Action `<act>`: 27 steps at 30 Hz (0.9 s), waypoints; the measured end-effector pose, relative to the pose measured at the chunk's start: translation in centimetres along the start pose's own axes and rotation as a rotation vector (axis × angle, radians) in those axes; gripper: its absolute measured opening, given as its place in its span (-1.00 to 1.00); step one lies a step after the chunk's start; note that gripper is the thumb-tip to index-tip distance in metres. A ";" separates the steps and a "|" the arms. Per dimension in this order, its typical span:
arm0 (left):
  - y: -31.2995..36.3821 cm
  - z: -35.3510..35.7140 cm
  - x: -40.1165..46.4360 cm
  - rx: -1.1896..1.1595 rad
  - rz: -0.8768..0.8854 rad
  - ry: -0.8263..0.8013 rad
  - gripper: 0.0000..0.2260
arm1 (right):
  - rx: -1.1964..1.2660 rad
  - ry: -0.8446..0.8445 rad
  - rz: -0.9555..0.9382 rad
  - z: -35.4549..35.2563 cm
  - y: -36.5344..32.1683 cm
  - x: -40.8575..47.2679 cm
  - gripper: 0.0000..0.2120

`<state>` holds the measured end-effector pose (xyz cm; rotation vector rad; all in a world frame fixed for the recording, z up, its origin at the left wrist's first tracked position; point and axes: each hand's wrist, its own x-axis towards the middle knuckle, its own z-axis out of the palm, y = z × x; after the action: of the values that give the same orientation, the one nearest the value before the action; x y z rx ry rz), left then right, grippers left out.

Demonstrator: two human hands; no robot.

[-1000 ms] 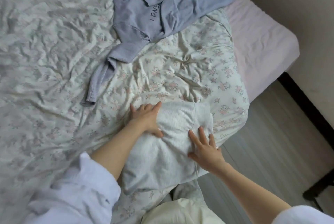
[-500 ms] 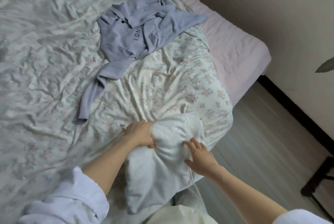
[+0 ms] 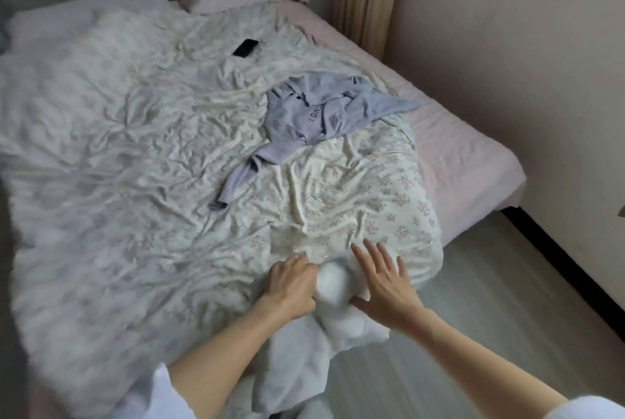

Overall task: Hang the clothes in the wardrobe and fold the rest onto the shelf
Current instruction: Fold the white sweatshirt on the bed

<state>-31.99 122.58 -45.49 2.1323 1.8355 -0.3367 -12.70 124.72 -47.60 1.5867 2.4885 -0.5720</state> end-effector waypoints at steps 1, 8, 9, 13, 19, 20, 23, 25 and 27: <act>0.4 -1.0 -1.3 0.024 0.026 0.051 -0.73 | -0.049 0.001 -0.083 -1.1 -0.3 -0.5 0.01; 0.8 -9.6 -13.1 0.214 0.063 0.384 -0.68 | -0.044 -0.015 -0.328 -8.0 -6.9 -5.9 0.15; 0.4 -10.8 -14.8 0.228 0.064 0.455 -0.70 | -0.005 0.034 -0.343 -8.8 -8.3 -6.4 0.11; -2.3 -15.4 -22.5 0.300 -0.060 0.624 -0.75 | 0.094 0.332 -0.461 -12.5 -15.9 -8.2 -0.33; -9.4 -16.7 -33.6 0.267 -0.381 0.882 -0.51 | 0.060 0.485 -0.706 -16.1 -28.0 -9.5 -0.47; -11.0 -16.4 -35.8 0.229 -0.475 0.860 -0.42 | 0.042 0.489 -0.752 -16.4 -30.2 -9.6 -0.45; -16.6 -14.3 -41.9 0.058 -0.691 0.755 -0.14 | -0.034 0.499 -0.885 -16.4 -37.5 -10.0 -0.41; -20.9 -12.1 -46.9 -0.005 -0.736 0.766 -0.03 | -0.083 0.482 -0.973 -15.6 -44.0 -10.6 -0.41; -24.0 -10.3 -51.3 -0.095 -0.734 0.763 0.03 | -0.109 0.431 -1.029 -15.3 -49.3 -11.1 -0.45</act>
<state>-63.81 82.75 -18.79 1.5287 2.9493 0.4880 -50.63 102.78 -18.15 0.2782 3.4832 -0.1548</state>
